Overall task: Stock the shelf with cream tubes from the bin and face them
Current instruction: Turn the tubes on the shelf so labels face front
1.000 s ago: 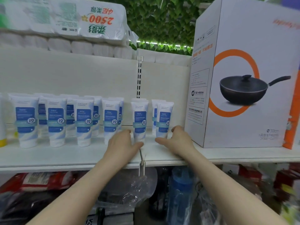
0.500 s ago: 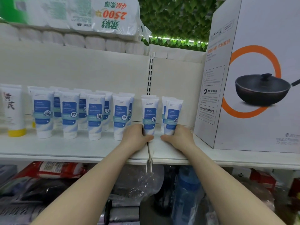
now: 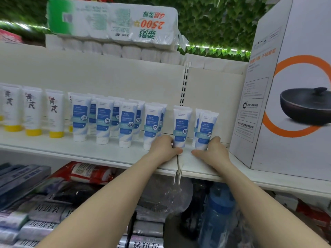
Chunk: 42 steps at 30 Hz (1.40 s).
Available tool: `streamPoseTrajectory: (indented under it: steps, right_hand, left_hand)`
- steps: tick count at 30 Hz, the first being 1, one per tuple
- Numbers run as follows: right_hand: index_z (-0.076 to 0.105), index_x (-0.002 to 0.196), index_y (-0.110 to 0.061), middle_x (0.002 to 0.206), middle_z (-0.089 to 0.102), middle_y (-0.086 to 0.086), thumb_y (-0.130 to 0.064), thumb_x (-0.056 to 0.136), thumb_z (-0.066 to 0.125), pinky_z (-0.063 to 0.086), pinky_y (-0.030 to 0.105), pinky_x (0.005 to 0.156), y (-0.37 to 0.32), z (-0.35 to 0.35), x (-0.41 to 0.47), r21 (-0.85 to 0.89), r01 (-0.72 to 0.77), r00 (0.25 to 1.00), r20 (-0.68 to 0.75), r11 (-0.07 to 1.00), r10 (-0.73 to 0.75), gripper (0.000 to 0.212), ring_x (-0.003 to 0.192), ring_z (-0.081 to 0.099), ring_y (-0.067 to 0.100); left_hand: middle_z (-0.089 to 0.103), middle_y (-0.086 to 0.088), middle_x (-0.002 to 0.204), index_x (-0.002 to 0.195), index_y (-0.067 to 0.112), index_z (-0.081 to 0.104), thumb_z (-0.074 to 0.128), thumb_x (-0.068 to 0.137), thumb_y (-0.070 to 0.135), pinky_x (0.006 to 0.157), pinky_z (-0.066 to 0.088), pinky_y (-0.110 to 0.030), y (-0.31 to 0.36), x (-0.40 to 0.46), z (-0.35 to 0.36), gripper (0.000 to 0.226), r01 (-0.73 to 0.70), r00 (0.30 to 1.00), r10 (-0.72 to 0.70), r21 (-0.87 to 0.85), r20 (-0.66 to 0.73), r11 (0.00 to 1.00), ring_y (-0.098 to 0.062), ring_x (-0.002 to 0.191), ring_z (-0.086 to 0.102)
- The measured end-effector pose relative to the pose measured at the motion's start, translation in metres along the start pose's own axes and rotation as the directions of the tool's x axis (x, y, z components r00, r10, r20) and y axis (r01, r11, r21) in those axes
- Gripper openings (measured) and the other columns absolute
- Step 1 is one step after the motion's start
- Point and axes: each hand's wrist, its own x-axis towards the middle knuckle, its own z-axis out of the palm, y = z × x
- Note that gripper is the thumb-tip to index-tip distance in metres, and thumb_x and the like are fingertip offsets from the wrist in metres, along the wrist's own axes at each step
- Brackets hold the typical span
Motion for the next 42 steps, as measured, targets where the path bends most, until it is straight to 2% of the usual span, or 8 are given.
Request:
streamPoseTrajectory:
  steps: [3, 6, 9, 11, 17, 24, 28, 42]
  right_hand:
    - [0.032, 0.104, -0.012, 0.099, 0.056, 0.003, -0.04, 0.077, 0.076, 0.036, 0.03, 0.067, 0.002, -0.009, -0.012, 0.037, 0.087, 0.984, -0.16, 0.996, -0.08, 0.058, 0.086, 0.055, 0.025]
    - [0.041, 0.104, -0.016, 0.091, 0.056, -0.001, -0.031, 0.086, 0.067, 0.033, 0.029, 0.065, -0.007, -0.014, -0.032, 0.077, 0.29, 0.898, -0.365, 0.954, -0.244, 0.035, 0.078, 0.054, 0.019]
    - [0.052, 0.093, -0.021, 0.082, 0.061, -0.006, -0.027, 0.091, 0.057, 0.034, 0.027, 0.066, -0.038, -0.008, -0.047, 0.004, 0.433, 0.85, -0.334, 0.902, -0.407, 0.009, 0.074, 0.056, 0.014]
    - [0.06, 0.096, -0.019, 0.089, 0.067, -0.005, -0.03, 0.093, 0.055, 0.04, 0.029, 0.07, -0.063, 0.004, -0.053, -0.061, 0.484, 0.835, -0.268, 0.873, -0.481, 0.012, 0.082, 0.061, 0.017]
    - [0.056, 0.11, -0.01, 0.106, 0.063, 0.008, -0.041, 0.093, 0.056, 0.033, 0.03, 0.072, -0.127, 0.05, -0.059, -0.09, 0.335, 0.94, -0.033, 0.938, -0.339, 0.036, 0.102, 0.056, 0.029]
    - [0.051, 0.09, -0.012, 0.088, 0.061, 0.003, -0.05, 0.083, 0.065, 0.033, 0.027, 0.065, -0.145, 0.076, -0.041, -0.117, 0.127, 0.991, -0.039, 0.985, -0.132, 0.041, 0.076, 0.049, 0.02]
    - [0.053, 0.102, -0.009, 0.089, 0.056, 0.0, -0.049, 0.077, 0.071, 0.035, 0.025, 0.066, -0.151, 0.088, -0.03, -0.043, 0.017, 0.996, -0.084, 0.999, -0.02, 0.05, 0.08, 0.051, 0.02]
    - [0.057, 0.102, -0.008, 0.096, 0.062, 0.006, -0.04, 0.082, 0.063, 0.042, 0.03, 0.072, -0.151, 0.082, -0.031, -0.201, 0.083, 0.994, -0.05, 0.976, -0.094, 0.038, 0.093, 0.061, 0.028]
  left_hand:
    - [0.064, -0.001, 0.099, 0.097, 0.015, 0.064, 0.066, 0.083, 0.041, 0.075, 0.042, -0.028, 0.001, -0.016, -0.01, 0.03, -0.045, 0.997, 0.049, 0.069, -0.065, 0.997, -0.021, 0.095, 0.059]
    - [0.069, 0.004, 0.095, 0.096, 0.019, 0.068, 0.062, 0.088, 0.033, 0.077, 0.043, -0.029, -0.008, -0.045, -0.024, 0.018, -0.15, 0.939, 0.172, 0.098, -0.297, 0.984, -0.016, 0.091, 0.061]
    - [0.058, 0.009, 0.092, 0.099, 0.021, 0.059, 0.063, 0.088, 0.029, 0.074, 0.04, -0.025, -0.038, -0.062, -0.045, 0.014, -0.169, 0.848, 0.165, 0.037, -0.503, 0.985, -0.01, 0.084, 0.054]
    - [0.053, 0.004, 0.105, 0.111, 0.017, 0.053, 0.068, 0.085, 0.027, 0.079, 0.041, -0.027, -0.065, -0.061, -0.06, 0.032, -0.109, 0.835, 0.098, 0.013, -0.541, 0.994, -0.015, 0.092, 0.055]
    - [0.052, -0.009, 0.127, 0.128, 0.009, 0.042, 0.068, 0.084, 0.03, 0.089, 0.041, -0.037, -0.111, -0.044, -0.084, 0.056, 0.061, 0.924, -0.025, 0.081, -0.382, 0.995, -0.027, 0.11, 0.055]
    - [0.059, -0.006, 0.118, 0.115, 0.013, 0.052, 0.066, 0.084, 0.032, 0.084, 0.04, -0.031, -0.117, -0.027, -0.087, 0.039, 0.057, 0.968, -0.042, 0.051, -0.248, 0.997, -0.026, 0.11, 0.056]
    - [0.062, -0.004, 0.105, 0.101, 0.014, 0.055, 0.067, 0.082, 0.035, 0.077, 0.039, -0.029, -0.121, -0.015, -0.091, 0.031, 0.054, 0.972, -0.049, 0.017, -0.229, 0.998, -0.025, 0.101, 0.059]
    - [0.063, -0.004, 0.1, 0.089, 0.017, 0.052, 0.067, 0.084, 0.037, 0.074, 0.038, -0.029, -0.123, -0.021, -0.095, 0.026, 0.009, 0.973, 0.004, 0.054, -0.232, 0.999, -0.024, 0.097, 0.059]
